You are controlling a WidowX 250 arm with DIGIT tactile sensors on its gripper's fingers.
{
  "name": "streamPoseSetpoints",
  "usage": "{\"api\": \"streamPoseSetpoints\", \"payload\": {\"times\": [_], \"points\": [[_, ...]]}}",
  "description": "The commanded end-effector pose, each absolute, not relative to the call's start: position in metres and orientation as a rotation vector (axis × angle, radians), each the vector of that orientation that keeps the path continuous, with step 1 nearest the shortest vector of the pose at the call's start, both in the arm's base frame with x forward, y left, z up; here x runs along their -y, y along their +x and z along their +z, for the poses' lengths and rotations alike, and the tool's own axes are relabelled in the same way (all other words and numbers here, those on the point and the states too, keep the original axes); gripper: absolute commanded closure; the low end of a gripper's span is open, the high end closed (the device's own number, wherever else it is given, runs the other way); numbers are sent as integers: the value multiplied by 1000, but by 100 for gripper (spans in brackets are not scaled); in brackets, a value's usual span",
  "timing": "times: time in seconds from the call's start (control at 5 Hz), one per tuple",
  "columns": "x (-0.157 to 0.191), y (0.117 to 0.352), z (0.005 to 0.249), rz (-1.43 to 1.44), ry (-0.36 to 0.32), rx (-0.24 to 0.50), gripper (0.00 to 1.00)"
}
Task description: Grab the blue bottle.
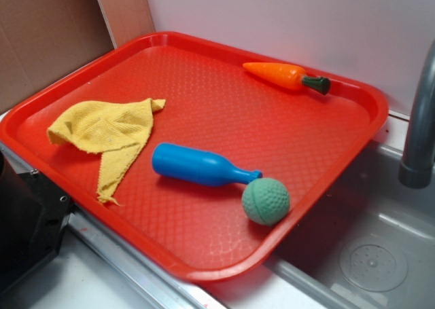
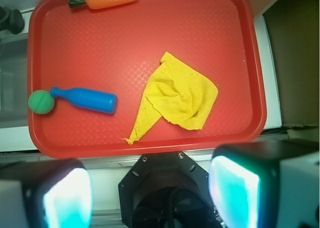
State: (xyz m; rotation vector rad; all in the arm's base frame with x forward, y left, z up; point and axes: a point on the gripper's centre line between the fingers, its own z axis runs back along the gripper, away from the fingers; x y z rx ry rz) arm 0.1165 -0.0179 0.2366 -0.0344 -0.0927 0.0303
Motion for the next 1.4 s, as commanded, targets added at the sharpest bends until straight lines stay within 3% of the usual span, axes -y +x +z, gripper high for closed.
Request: {"api": "streamPoseSetpoints", "payload": {"times": [0.0,0.4,0.6,0.8,1.0,1.2], "points": [[18,117,237,30,-34,93,0],[25,125,227,-241,-25,158,0],[36,135,210,-491,-27,200,0],[46,147,192,-624,4,204,0],[59,161,167,-782,-27,195,0],[72,174,143,-903,-10,205,0]]}}
